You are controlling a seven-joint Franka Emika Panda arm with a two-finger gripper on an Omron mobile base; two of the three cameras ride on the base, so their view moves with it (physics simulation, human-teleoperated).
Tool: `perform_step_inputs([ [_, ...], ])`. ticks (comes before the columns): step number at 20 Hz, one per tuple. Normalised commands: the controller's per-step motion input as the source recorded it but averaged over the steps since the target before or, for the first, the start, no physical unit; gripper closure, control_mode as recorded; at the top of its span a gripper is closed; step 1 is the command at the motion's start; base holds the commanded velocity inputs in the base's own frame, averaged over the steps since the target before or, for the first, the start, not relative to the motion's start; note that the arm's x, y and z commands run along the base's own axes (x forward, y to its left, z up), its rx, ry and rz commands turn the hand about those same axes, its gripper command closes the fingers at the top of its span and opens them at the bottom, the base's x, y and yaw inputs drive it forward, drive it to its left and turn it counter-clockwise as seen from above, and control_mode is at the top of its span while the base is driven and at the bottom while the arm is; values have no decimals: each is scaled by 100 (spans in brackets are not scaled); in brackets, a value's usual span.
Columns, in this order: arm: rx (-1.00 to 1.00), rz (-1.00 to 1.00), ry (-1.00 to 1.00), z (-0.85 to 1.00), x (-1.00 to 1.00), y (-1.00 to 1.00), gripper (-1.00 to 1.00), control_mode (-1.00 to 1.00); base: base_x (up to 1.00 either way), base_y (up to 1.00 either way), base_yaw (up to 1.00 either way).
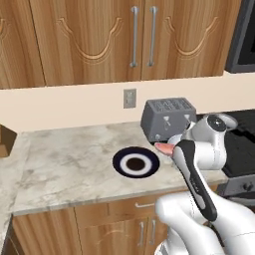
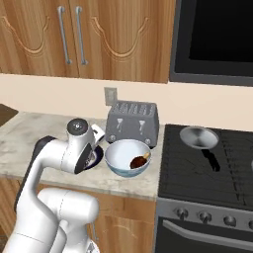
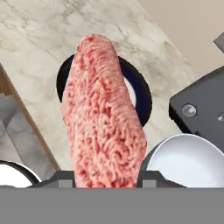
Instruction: Place one of the steaks on the plate and the other in the bowl. Then place the bowl in the fridge.
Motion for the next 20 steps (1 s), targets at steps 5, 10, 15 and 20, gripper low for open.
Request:
perform_step_inputs([
  [5, 0, 0, 0, 0, 0, 0, 100, 100, 22, 50, 0],
  [10, 0, 0, 0, 0, 0, 0, 100, 100, 23, 42, 0],
  [15, -6, 0, 9, 0, 45, 37, 100, -100, 7, 8, 0],
  [20, -3, -6, 18, -1, 55, 7, 100, -100, 0, 0, 0],
])
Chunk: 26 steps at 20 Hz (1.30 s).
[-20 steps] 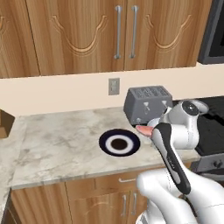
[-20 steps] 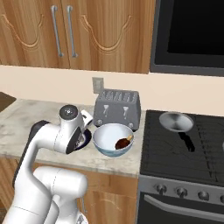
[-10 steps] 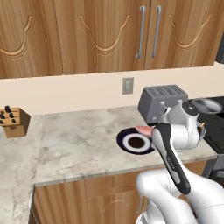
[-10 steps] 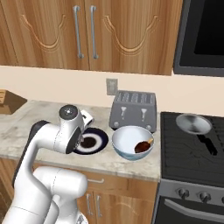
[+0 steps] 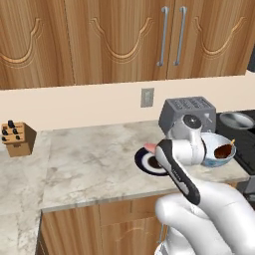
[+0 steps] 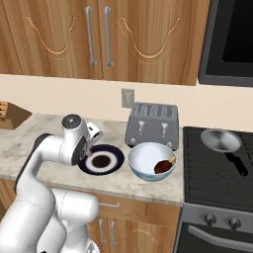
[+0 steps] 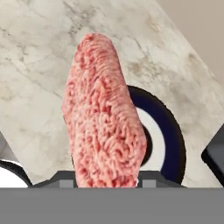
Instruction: Place one of the steaks on the plate and the other in the bowl. Then place the bowl in the fridge.
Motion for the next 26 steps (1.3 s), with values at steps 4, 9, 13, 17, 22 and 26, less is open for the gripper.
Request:
perform_step_inputs([
  [4, 0, -7, 14, -12, 37, -21, 100, -100, 0, 0, 0],
  [9, 0, -1, 11, -43, 24, -12, 100, -100, 0, 0, 0],
  [13, 0, 0, 9, -59, 17, -18, 100, -100, 0, 0, 0],
  [17, 0, 0, 4, -43, 12, -10, 100, -100, 0, 0, 0],
  [22, 0, 0, 2, -33, 8, 0, 100, -100, 0, 0, 0],
  [26, 0, 0, 0, -32, 9, 0, 100, -100, 0, 0, 0],
])
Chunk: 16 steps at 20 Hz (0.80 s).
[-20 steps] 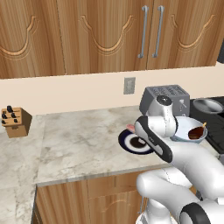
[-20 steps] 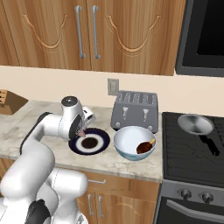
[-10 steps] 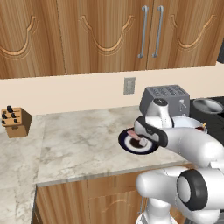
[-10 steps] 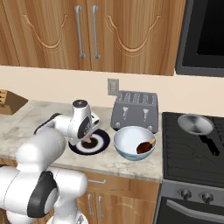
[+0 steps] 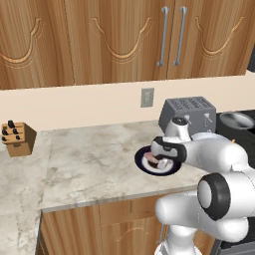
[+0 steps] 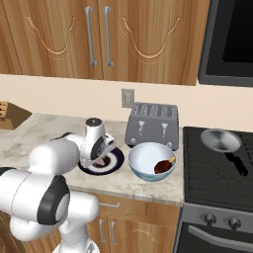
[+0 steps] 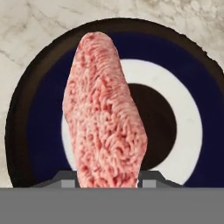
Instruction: Place one of the steaks on the plate and the other in the bowl. Then place the bowl in the fridge.
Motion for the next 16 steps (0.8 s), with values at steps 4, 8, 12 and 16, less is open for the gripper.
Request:
perform_step_inputs([
  [4, 0, 0, 1, -29, 11, 0, 100, -100, 0, 0, 0],
  [8, 0, 0, 1, -28, 14, 0, 100, -100, 0, 0, 0],
  [12, 0, 0, 3, -20, 17, 0, 100, -100, 0, 0, 0],
  [16, 0, 0, 3, -13, 14, 0, 100, -100, 0, 0, 0],
])
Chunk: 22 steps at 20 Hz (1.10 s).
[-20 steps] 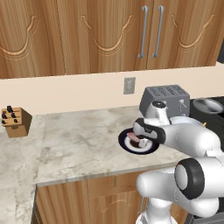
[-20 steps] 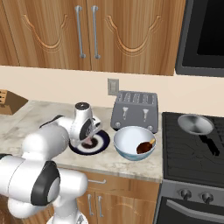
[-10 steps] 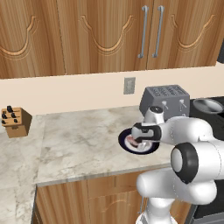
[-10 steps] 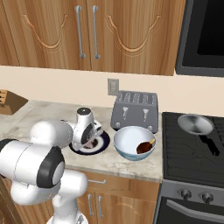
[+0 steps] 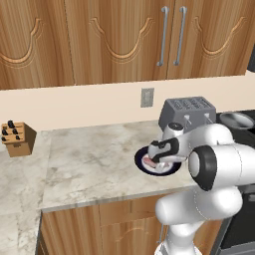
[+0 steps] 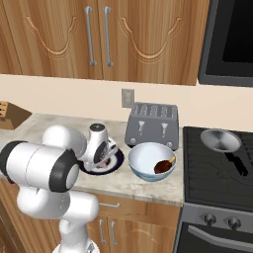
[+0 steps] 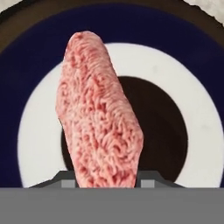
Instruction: Place one of the steaks on the plate and the other in the bowl. Then place the bowl in the fridge.
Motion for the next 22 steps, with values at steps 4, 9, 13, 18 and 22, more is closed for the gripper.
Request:
perform_step_inputs([
  [4, 0, 0, 2, -7, 15, 0, -100, -100, 0, 0, 0],
  [9, 0, -1, -11, 7, -4, 0, -100, -100, 0, 0, 0],
  [13, 0, -6, -16, 24, -12, 0, -100, -100, 0, 0, 0],
  [18, 1, 0, -22, 79, -41, 0, -100, -100, 0, 0, 0],
  [22, 0, 0, -6, 98, -54, 0, -100, -100, 0, 0, 0],
])
